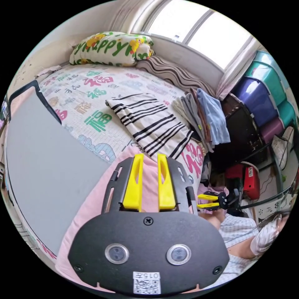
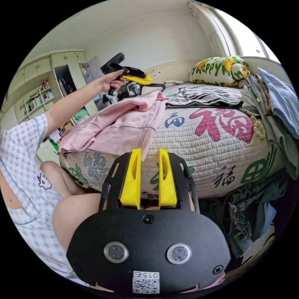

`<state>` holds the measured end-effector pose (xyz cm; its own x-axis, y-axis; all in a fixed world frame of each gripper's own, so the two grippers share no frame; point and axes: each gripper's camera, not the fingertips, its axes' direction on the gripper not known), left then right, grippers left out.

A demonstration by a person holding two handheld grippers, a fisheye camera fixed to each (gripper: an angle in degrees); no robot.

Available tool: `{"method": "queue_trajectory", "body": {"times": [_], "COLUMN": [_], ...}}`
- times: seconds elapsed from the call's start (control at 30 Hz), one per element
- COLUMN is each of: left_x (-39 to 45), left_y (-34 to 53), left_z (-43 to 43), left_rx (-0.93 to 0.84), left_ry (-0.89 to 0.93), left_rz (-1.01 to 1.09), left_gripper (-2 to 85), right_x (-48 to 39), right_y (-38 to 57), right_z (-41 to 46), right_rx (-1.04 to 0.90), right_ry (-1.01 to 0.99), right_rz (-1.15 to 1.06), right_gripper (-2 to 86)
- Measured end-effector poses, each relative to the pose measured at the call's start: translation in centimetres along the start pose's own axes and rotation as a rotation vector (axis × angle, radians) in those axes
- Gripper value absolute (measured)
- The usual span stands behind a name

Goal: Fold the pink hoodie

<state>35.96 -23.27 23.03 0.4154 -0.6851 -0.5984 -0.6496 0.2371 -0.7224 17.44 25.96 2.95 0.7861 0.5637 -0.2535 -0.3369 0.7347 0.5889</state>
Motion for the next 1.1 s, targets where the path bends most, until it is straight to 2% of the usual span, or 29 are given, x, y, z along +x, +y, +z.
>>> {"method": "queue_trajectory", "body": {"times": [0.17, 0.3, 0.37, 0.53, 0.63, 0.8, 0.9, 1.1], "left_x": [1.9, 3.7, 4.6, 5.0, 4.6, 3.9, 4.3, 4.1], "left_y": [-5.2, -7.0, -7.7, -8.1, -7.9, -7.4, -6.5, -0.4], "left_z": [6.8, 11.5, 13.9, 15.7, 14.9, 10.6, 5.4, -8.9], "left_rx": [-0.157, -0.311, -0.391, -0.439, -0.403, -0.256, -0.109, 0.235], "left_ry": [-0.210, -0.306, -0.418, -0.409, -0.384, -0.336, -0.284, -0.134], "left_rz": [0.023, 0.085, 0.117, 0.147, 0.127, 0.067, 0.062, 0.083], "left_gripper": [12.9, 12.3, 11.9, 8.3, 5.2, 2.5, 1.9, 1.0], "right_x": [3.1, 3.3, 4.0, 6.1, 7.2, 6.6, 4.8, -5.1], "right_y": [-0.9, -1.9, -2.3, -2.1, -1.3, -1.5, -2.8, -5.9], "right_z": [-1.9, -2.6, -2.7, -2.8, -3.4, -6.3, -8.8, -14.3], "right_rx": [0.028, -0.008, -0.012, 0.031, 0.085, 0.140, 0.164, 0.243], "right_ry": [-0.157, -0.238, -0.285, -0.376, -0.442, -0.373, -0.304, -0.187], "right_rz": [0.021, -0.035, -0.019, 0.032, 0.089, 0.073, -0.002, -0.266], "right_gripper": [10.6, 10.4, 9.7, 4.8, 2.9, 1.5, 1.3, 1.5]}}
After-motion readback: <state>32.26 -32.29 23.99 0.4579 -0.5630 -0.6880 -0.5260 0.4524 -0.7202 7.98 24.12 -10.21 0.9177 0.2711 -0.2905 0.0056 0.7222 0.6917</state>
